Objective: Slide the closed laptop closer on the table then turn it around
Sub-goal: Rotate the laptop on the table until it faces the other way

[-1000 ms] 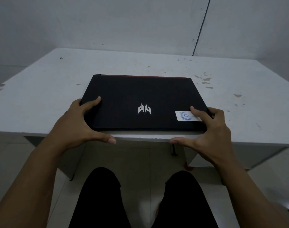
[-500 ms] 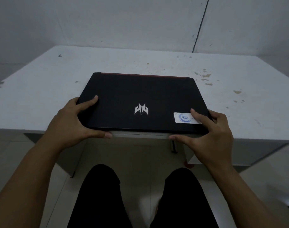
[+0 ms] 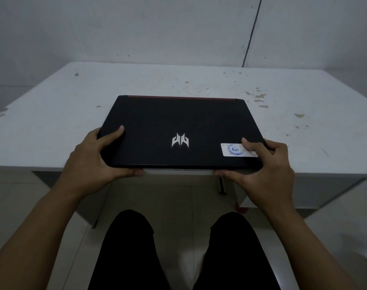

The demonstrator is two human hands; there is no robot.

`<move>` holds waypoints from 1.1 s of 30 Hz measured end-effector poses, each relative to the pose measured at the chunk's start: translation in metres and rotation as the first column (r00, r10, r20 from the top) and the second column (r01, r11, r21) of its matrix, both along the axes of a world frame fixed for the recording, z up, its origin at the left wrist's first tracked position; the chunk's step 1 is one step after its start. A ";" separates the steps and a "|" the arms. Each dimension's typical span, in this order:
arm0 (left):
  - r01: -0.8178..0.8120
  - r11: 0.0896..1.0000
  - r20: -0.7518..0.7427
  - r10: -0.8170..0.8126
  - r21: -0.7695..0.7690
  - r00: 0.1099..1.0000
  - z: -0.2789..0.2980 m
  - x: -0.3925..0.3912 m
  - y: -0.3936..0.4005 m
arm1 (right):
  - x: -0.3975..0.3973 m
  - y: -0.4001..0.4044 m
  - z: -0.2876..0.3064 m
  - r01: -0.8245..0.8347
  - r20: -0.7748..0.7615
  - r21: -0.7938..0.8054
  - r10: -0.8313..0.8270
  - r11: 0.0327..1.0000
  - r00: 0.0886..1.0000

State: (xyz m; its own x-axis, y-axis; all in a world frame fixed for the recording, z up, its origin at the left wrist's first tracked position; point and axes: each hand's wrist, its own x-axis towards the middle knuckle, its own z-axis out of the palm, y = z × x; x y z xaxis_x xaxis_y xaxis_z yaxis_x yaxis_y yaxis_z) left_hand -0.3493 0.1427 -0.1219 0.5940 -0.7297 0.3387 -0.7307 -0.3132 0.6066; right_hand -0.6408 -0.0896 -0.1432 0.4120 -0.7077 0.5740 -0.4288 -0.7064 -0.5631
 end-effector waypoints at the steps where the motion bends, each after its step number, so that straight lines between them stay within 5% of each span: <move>1: 0.000 1.000 0.000 0.000 -0.002 1.000 0.000 -0.001 0.000 | 0.000 0.000 0.000 -0.002 -0.004 0.000 0.002 1.000 1.000; 21: -0.012 0.998 -0.033 0.009 -0.063 0.999 -0.006 0.002 -0.001 | 0.000 0.003 -0.002 0.015 0.064 -0.057 -0.012 0.998 0.998; 33: -0.042 0.999 -0.071 0.042 0.009 0.997 0.001 -0.003 -0.001 | -0.001 0.003 0.005 -0.020 0.018 0.038 0.019 0.999 1.000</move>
